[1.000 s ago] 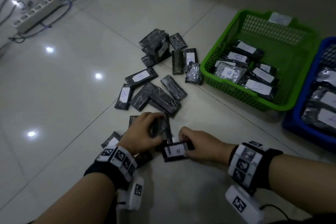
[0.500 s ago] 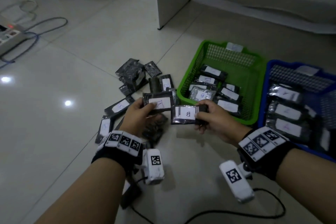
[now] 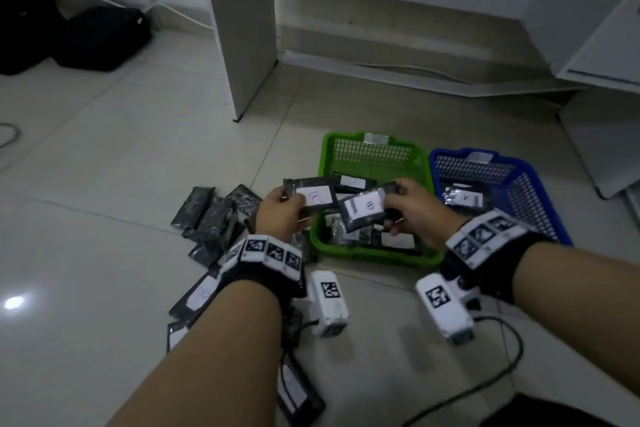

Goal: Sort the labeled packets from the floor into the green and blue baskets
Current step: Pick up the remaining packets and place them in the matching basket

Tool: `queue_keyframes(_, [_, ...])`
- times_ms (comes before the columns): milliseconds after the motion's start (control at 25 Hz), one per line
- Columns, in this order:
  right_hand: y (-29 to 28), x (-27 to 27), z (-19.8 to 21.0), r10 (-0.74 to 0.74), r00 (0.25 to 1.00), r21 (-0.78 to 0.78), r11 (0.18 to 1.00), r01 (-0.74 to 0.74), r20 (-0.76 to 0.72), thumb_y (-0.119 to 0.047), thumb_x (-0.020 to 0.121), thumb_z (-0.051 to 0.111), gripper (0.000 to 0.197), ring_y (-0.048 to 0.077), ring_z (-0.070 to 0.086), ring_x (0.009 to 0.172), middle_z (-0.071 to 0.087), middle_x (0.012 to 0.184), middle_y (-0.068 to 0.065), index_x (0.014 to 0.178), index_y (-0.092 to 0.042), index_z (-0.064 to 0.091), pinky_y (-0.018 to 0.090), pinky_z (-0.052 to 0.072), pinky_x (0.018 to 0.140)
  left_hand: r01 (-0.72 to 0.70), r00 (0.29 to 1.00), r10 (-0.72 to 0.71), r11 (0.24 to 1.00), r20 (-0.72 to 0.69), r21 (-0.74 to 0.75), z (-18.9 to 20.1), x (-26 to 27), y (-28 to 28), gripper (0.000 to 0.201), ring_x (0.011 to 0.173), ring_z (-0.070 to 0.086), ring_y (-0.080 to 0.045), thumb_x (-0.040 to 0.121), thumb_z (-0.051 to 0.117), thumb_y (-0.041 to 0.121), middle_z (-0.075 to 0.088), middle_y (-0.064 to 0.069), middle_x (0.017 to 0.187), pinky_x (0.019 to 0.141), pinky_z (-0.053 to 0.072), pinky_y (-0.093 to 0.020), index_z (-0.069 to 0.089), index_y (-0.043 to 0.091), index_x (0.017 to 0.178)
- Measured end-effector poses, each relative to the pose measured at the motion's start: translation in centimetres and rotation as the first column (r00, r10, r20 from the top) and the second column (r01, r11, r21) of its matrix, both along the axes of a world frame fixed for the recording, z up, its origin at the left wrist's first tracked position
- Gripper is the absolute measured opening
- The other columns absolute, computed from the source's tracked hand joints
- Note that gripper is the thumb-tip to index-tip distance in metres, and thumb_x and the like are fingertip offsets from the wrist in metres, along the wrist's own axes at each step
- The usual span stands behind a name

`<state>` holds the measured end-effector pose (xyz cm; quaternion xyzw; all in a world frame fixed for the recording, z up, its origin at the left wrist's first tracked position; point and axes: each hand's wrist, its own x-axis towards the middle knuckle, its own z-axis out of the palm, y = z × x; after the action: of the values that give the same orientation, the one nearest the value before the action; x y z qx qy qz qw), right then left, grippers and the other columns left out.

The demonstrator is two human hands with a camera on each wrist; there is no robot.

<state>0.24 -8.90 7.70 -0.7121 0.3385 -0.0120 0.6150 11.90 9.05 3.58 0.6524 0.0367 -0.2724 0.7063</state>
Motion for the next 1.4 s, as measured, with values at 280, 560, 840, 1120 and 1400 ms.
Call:
queue_keyframes(280, [-6.7, 3.0, -1.6, -0.099, 0.995, -0.180, 0.979, 0.097, -0.003, -0.001, 0.090, 0.054, 0.024, 0.021, 0.055, 0.063, 0.056, 0.088, 0.011, 0.111, -0.010, 0.047, 0.026, 0.045, 0.044, -0.079, 0.987, 0.063, 0.992, 0.150, 0.098, -2.0, 0.8, -2.2, 0.028, 0.074, 0.068, -0.023, 0.084, 0.060, 0.002, 0.067, -0.014, 0.094, 0.060, 0.056, -0.029, 0.045, 0.016, 0.104])
queue_keyframes(560, [-10.5, 8.0, -11.7, 0.108, 0.988, -0.177, 0.976, -0.126, -0.111, -0.004, 0.091, 0.054, 0.014, 0.018, 0.053, 0.063, 0.058, 0.090, 0.012, 0.096, -0.017, 0.050, 0.027, 0.044, 0.050, -0.044, 0.965, -0.039, 0.951, 0.260, 0.307, -6.1, 1.2, -7.9, 0.024, 0.078, 0.070, -0.018, 0.083, 0.062, 0.007, 0.068, -0.002, 0.086, 0.075, 0.060, -0.041, 0.056, 0.023, 0.100])
queue_keyframes(840, [-12.5, 9.5, -14.6, 0.102, 0.995, -0.063, 0.993, -0.102, -0.001, -0.014, 0.091, 0.059, 0.014, 0.017, 0.061, 0.074, 0.064, 0.096, 0.002, 0.104, -0.017, 0.063, 0.027, 0.051, 0.058, -0.072, 0.926, -0.124, 0.868, 0.355, 0.492, -7.0, 2.2, -12.6, 0.032, 0.077, 0.068, -0.017, 0.086, 0.060, 0.009, 0.063, -0.003, 0.097, 0.070, 0.060, -0.033, 0.053, 0.026, 0.112])
queue_keyframes(1120, [-12.0, 10.5, -15.8, 0.151, 0.987, -0.113, 0.981, -0.155, -0.044, -0.003, 0.081, 0.068, 0.026, 0.027, 0.063, 0.064, 0.066, 0.082, 0.011, 0.079, -0.026, 0.055, 0.047, 0.057, 0.070, 0.010, 0.807, -0.453, 0.653, 0.380, 0.757, -6.6, 1.7, -13.3, 0.036, 0.112, 0.055, -0.020, 0.087, 0.057, 0.012, 0.057, -0.002, 0.125, 0.090, 0.035, -0.015, 0.063, 0.020, 0.121])
queue_keyframes(1400, [-6.5, 9.9, -12.4, 0.167, 0.976, -0.427, 0.879, -0.211, -0.139, -0.010, 0.086, 0.060, 0.022, 0.033, 0.053, 0.094, 0.040, 0.127, 0.016, 0.107, -0.016, 0.060, 0.025, 0.040, 0.080, -0.227, 0.790, -0.311, 0.654, 0.529, 0.722, -6.1, -3.4, -1.6, 0.020, 0.085, 0.051, -0.008, 0.085, 0.058, 0.005, 0.053, 0.006, 0.100, 0.072, 0.039, -0.014, 0.070, 0.018, 0.091])
